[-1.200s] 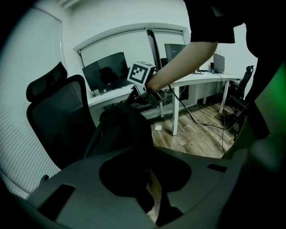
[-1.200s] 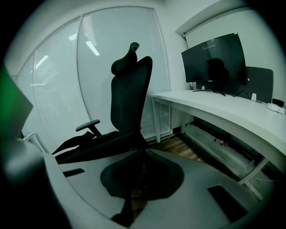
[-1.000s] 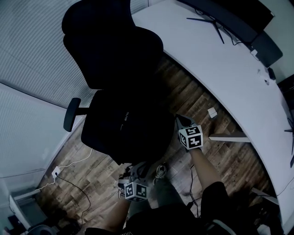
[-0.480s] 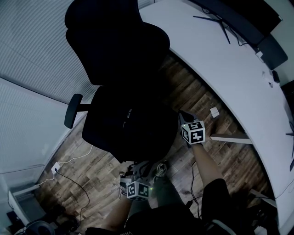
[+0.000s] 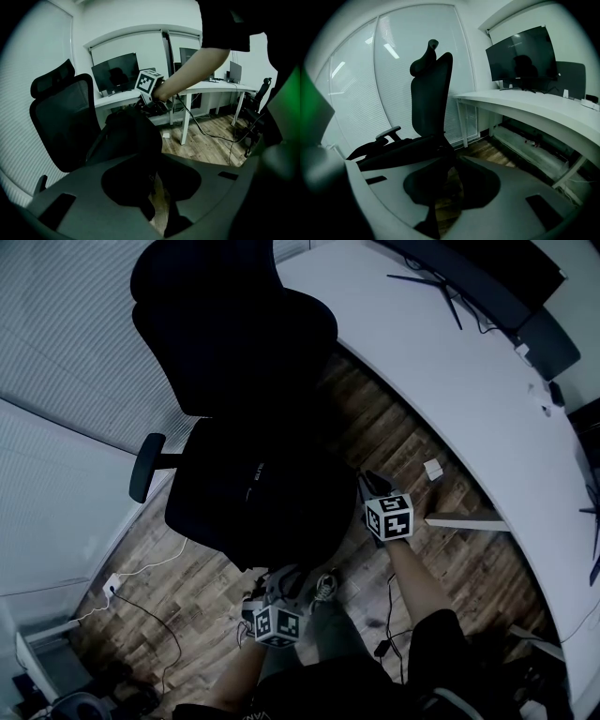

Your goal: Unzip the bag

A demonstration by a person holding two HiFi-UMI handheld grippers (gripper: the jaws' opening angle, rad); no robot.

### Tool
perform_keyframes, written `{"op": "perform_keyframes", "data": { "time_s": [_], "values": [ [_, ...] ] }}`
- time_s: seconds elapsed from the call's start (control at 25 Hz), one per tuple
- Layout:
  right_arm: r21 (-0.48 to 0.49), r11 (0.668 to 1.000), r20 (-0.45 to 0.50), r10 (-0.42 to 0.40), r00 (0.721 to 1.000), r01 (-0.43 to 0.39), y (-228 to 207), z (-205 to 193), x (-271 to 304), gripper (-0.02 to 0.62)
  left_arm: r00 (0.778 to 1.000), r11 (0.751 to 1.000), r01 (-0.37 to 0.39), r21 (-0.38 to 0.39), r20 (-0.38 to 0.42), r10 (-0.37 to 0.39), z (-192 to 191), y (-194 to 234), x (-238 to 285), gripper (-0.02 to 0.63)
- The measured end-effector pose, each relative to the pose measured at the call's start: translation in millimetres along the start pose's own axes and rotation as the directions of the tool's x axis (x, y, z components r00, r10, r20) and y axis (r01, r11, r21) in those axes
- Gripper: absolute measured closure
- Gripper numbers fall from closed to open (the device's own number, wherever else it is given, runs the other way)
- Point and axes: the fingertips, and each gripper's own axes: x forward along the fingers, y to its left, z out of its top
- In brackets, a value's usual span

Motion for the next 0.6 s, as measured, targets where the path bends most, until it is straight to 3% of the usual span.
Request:
{"op": "perform_keyframes", "data": {
  "time_s": [0.32, 0.6],
  "values": [
    [0.086, 0.996, 0.081, -0.029, 0.996, 0.022, 18, 2, -50, 0.545, 0.996, 0.999, 0.035, 0.008, 0.084, -0.035, 30, 4, -15, 0.503],
    [0.152, 0.987, 0.216, -0.084, 0.973, 0.052, 59, 6, -126, 0.545, 0.987, 0.998, 0.045, 0.040, 0.152, -0.051, 42, 11, -43, 0.505]
  ]
}}
